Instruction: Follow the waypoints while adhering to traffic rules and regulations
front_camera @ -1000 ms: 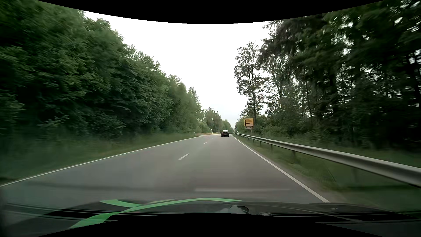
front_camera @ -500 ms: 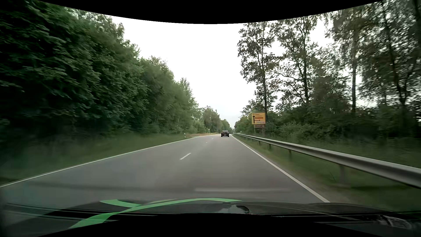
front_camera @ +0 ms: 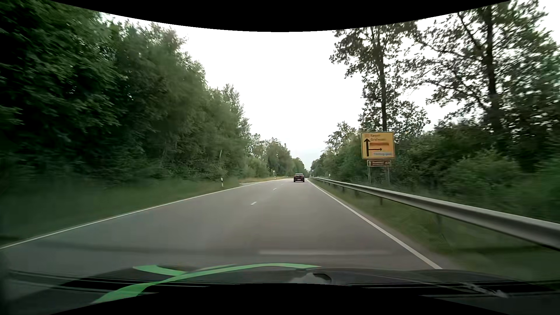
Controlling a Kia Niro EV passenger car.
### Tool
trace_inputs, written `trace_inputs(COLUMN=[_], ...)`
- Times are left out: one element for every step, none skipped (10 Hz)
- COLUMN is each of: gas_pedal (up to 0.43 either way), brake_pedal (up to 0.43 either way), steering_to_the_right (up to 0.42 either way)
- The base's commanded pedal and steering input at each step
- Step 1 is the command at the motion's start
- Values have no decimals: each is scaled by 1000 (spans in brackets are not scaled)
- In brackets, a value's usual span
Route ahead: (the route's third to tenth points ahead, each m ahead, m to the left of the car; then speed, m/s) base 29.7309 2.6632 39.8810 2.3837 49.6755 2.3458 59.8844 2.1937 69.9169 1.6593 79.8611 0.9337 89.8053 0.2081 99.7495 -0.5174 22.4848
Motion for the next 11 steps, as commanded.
trace_inputs(gas_pedal=[39, 0, 0, 0, 0, 0, 0, 39, 118, 138, 177], brake_pedal=[0, 0, 0, 0, 0, 0, 0, 0, 0, 0, 0], steering_to_the_right=[2, 1, 1, 2, 1, 1, 1, 1, 1, 1, 1])
